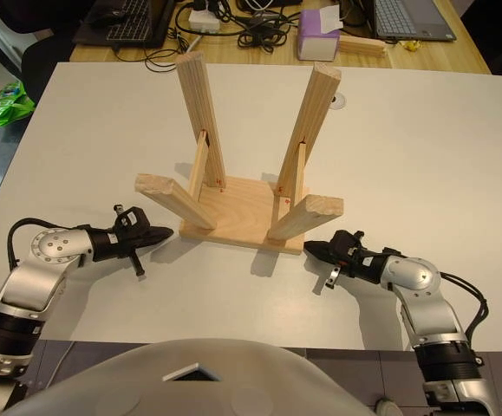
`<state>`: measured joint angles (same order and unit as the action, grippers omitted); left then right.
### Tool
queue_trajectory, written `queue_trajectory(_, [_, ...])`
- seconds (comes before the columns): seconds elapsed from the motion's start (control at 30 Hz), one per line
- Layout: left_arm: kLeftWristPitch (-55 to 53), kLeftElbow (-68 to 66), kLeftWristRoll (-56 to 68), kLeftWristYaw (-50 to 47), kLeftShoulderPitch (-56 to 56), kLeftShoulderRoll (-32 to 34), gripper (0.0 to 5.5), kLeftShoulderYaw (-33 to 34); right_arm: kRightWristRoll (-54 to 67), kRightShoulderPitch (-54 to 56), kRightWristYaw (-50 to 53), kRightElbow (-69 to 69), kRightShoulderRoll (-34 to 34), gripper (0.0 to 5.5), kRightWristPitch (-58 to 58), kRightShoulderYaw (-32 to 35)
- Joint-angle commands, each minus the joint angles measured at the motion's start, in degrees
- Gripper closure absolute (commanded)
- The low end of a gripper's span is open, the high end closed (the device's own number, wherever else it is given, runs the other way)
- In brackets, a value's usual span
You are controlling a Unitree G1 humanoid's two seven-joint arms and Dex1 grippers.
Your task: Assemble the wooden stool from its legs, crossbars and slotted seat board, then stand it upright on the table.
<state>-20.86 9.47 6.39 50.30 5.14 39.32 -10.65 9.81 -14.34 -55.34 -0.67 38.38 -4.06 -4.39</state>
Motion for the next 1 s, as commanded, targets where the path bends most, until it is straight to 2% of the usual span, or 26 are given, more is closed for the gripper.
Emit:
queue_trajectory(0.03, [-1.3,1.0,0.0,-0.9,-0.6,-1.9,5.46,-1.5,0.0,0.2,-0.1,0.1,0.3,5.5,0.5,0.1])
queue_trajectory(0.57, [-2.1,1.7,0.5,-1.9,0.0,-2.7,5.46,-2.4,2.2,-1.3,-2.1,3.4,2.3,5.5,2.8,1.8])
queue_trajectory(1.0, [-2.7,2.6,1.2,-2.2,-0.8,-4.1,5.46,-3.4,-1.4,2.2,-3.4,2.0,0.7,5.5,1.7,-4.6])
